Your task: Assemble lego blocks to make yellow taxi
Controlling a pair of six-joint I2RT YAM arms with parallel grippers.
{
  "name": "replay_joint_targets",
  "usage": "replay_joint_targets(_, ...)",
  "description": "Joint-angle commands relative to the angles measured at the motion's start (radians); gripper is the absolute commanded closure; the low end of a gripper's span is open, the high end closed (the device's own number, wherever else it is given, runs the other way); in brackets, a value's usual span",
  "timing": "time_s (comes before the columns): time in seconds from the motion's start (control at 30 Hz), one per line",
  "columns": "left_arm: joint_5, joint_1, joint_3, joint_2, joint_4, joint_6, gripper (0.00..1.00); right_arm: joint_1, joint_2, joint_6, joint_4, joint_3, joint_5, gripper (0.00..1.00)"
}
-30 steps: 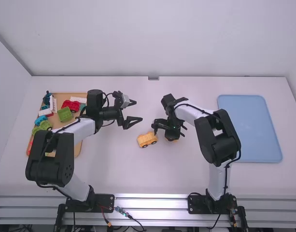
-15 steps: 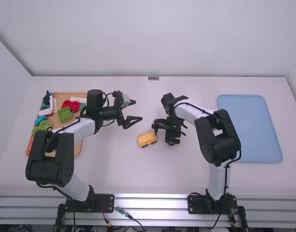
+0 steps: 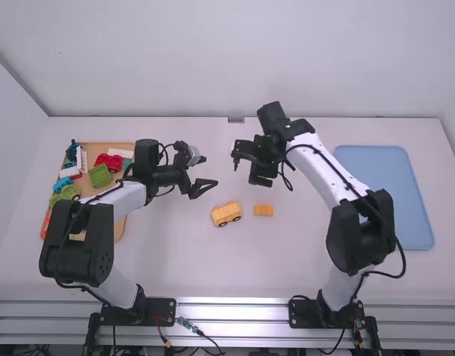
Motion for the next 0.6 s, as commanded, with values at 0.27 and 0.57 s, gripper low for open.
replay_joint_targets(0.27,-0.034,-0.07,-0.14,-0.001,0.098,0.24,0.01,-0.169,-0.127,-0.006,0.334,-0.337,-0.37,0.01)
replay_joint_targets(0.57,-0.134,-0.161,-0.285,-0.001,0.279,0.106,0.01,-0.174,-0.127,-0.006,0.63,-0.581,-0.392,0.01)
